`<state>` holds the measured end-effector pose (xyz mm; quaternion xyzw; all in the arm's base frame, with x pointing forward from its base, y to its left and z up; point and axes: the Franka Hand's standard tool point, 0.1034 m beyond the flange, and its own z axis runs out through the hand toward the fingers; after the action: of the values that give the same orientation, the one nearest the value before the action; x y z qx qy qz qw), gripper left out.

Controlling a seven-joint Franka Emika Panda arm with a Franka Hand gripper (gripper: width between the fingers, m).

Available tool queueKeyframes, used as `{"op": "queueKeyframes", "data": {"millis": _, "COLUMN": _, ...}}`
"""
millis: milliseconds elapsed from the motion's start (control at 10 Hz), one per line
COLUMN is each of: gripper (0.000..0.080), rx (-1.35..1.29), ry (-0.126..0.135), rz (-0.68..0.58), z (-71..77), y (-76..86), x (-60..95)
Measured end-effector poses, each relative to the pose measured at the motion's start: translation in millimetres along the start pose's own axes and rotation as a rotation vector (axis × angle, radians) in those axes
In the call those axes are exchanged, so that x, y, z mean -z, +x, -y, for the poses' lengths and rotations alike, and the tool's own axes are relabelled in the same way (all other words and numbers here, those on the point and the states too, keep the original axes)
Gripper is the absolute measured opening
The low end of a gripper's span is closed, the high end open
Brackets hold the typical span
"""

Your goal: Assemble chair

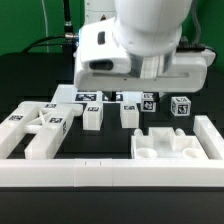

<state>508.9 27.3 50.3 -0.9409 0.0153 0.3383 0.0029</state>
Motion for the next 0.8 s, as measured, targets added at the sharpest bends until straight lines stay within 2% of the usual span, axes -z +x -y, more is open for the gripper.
{"op": "queueKeyframes", "data": {"millis": 300, "gripper": 0.0649, "rx": 0.008, "ry": -0.005, "rz": 0.172, "z": -2.2, "y": 1.4, "x": -12.8}}
{"op": "queueKeyframes", "data": {"millis": 500, "gripper": 0.0649, "rx": 0.017, "ry": -0.006, "rz": 0.158, "z": -1.8, "y": 12.1, "x": -19.7}}
{"op": "queueKeyframes", "data": {"millis": 800, "gripper": 0.0649, "rx": 0.018, "ry": -0.010, "rz": 0.153, "z": 0.1, "y": 15.0, "x": -38.8}}
